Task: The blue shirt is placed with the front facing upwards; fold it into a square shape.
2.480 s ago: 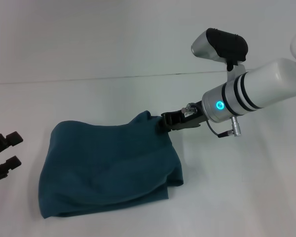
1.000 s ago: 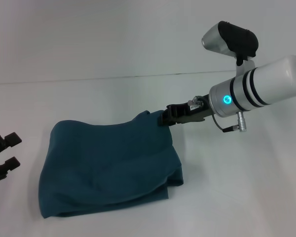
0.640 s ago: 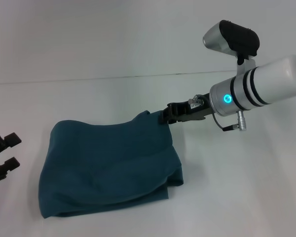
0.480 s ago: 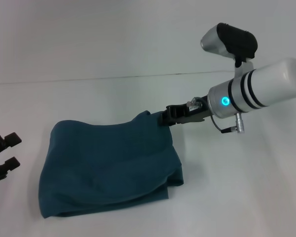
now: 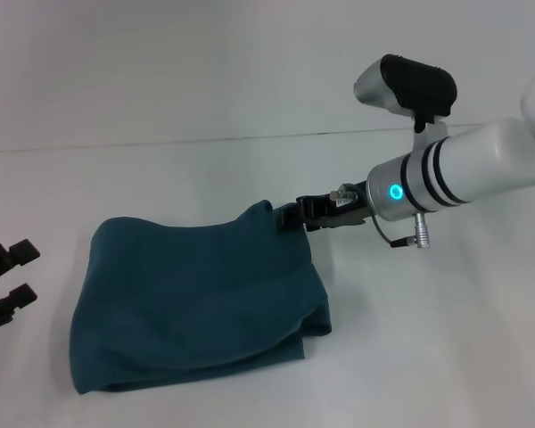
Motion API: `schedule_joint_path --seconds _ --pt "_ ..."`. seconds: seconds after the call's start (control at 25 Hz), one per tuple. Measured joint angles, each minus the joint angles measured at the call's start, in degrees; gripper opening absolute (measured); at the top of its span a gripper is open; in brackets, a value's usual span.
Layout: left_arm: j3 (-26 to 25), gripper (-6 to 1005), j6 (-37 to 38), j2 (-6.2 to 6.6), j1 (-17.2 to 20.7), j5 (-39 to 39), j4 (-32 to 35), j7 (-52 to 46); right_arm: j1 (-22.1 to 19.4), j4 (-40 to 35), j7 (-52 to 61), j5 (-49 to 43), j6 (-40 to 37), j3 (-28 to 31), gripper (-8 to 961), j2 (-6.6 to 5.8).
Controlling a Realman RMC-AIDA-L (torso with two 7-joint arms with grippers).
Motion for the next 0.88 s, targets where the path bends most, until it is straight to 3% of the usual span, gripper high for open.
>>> schedule_joint_path --seconds 0.16,0.6,0.88 --pt "0.2 936 -0.32 0.1 -0.34 0.0 -0.86 0.16 0.32 0.68 0.0 0.63 1.03 -0.01 548 0.22" --pt "0.32 937 -0.79 0.18 -0.7 0.0 -1.34 0.54 1.25 1.7 -1.57 2.67 1.64 -0.18 505 0.45" --pt "0.11 937 -0.6 0.18 -0.58 0.0 -1.37 0.59 1.44 1.97 -2.53 3.12 0.61 -0.39 373 0.35"
